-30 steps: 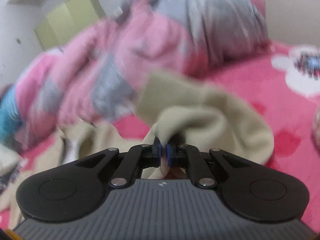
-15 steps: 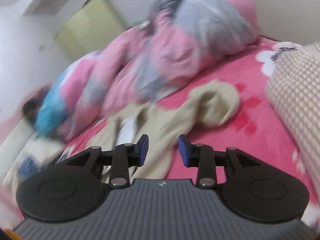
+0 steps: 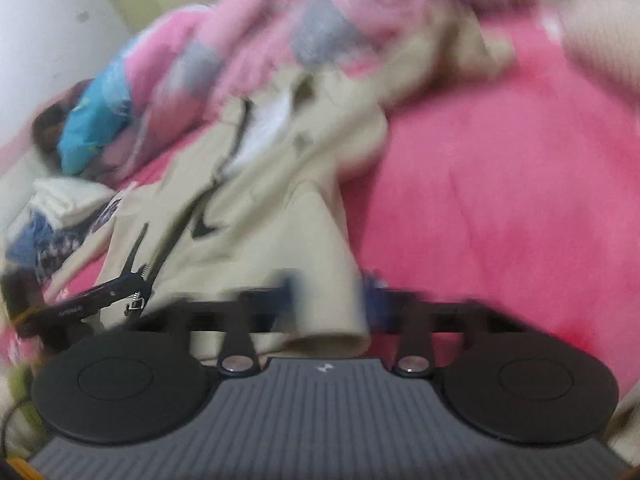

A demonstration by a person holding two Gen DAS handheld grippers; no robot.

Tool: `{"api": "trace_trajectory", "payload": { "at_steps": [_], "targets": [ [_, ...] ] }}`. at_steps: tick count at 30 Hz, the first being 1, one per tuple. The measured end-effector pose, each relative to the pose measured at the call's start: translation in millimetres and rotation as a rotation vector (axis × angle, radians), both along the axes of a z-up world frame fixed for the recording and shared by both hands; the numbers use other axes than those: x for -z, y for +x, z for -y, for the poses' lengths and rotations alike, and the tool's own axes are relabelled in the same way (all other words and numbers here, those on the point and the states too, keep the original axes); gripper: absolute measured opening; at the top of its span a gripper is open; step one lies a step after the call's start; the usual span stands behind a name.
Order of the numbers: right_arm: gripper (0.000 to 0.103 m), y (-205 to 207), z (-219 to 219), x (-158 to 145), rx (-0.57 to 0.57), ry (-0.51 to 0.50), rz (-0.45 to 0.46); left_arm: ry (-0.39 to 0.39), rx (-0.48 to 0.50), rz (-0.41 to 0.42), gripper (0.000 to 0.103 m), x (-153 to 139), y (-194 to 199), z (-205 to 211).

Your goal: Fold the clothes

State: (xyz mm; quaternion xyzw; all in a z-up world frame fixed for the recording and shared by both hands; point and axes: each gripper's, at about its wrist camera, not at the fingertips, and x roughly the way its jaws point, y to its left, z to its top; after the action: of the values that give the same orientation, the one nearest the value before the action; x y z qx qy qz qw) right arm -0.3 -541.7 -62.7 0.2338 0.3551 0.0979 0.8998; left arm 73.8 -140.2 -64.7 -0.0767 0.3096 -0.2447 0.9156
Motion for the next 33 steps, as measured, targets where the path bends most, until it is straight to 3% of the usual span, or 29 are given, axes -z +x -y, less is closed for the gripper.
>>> {"api": "trace_trajectory", "payload": {
  "at_steps": [2, 5, 7, 12, 13, 15, 17, 22, 24, 28, 33],
  "targets": [
    [0.004, -7, 0, -5, 0.035, 0.113, 0.012, -0.01, 0.001, 0.001, 0.103, 0, 0, -2],
    [0.004, -35, 17, -21, 0.06, 0.532, 0.144, -0.022, 0.001, 0.002, 0.103, 1, 0, -3],
    [0.004, -44, 30, -7, 0.135, 0.705, 0.131, -0.025, 0.001, 0.002, 0.103, 1, 0, -3],
    [0.004, -56, 59, 84, 0.395, 0.993, -0.137, -0.038, 0.004, -0.002, 0.103, 1, 1, -4],
    [0.005, -59, 60, 88, 0.403, 1.03, -0.129, -0.039, 0.003, -0.002, 0.103, 1, 1, -4],
    [0.009, -63, 59, 69, 0.391, 0.906, -0.085, -0.041, 0.003, -0.002, 0.103, 1, 1, -4],
    [0.017, -69, 60, 49, 0.417, 0.671, -0.069, -0.041, 0.003, -0.002, 0.103, 1, 1, -3],
    [0.019, -84, 69, 8, 0.488, 0.398, 0.026, -0.034, 0.002, 0.0, 0.103, 1, 0, -2],
    [0.019, -73, 52, -11, 0.41, 0.262, 0.082, -0.035, 0.003, 0.0, 0.103, 1, 0, -2],
    [0.022, -60, 31, -14, 0.316, 0.23, 0.079, -0.041, 0.003, -0.001, 0.103, 1, -1, -2],
    [0.034, -89, 51, 40, 0.488, 0.524, 0.046, -0.042, 0.005, -0.013, 0.103, -4, -1, -3]
  ]
}}
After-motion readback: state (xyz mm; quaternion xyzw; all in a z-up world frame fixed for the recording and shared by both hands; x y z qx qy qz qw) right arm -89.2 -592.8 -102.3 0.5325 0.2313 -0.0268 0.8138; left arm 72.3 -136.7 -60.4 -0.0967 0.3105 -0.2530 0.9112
